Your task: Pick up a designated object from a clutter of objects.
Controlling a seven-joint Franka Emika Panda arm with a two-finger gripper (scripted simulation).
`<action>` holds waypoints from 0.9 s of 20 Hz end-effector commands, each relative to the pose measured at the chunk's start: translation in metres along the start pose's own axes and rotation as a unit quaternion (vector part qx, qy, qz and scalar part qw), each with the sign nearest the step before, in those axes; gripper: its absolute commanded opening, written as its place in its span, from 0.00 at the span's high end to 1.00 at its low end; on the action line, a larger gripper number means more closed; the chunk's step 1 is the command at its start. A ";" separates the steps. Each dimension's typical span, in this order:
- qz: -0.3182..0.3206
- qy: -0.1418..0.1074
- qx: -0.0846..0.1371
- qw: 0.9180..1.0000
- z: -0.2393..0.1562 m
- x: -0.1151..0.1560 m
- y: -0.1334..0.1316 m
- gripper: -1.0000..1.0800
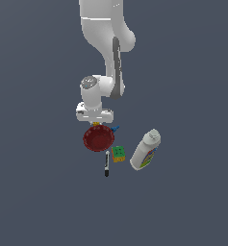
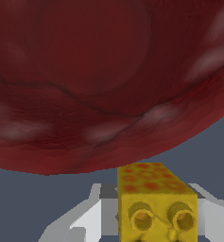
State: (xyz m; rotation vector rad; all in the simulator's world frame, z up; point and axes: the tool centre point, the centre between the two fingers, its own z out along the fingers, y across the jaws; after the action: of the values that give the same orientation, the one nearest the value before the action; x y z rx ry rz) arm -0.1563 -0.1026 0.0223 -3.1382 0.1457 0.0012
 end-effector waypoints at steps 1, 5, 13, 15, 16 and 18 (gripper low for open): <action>0.000 0.000 0.000 1.000 0.000 0.000 0.000 1.00; 0.000 0.000 0.000 1.000 0.000 0.000 0.000 1.00; 0.000 0.000 0.000 1.000 -0.003 0.002 -0.001 1.00; 0.000 0.000 0.000 1.000 -0.007 0.004 -0.003 1.00; 0.000 0.000 0.000 1.000 -0.009 0.005 -0.004 1.00; 0.000 0.000 0.000 1.000 -0.015 0.008 -0.006 1.00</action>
State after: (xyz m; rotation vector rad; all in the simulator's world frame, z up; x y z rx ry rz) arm -0.1504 -0.0986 0.0332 -3.1378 0.1462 0.0011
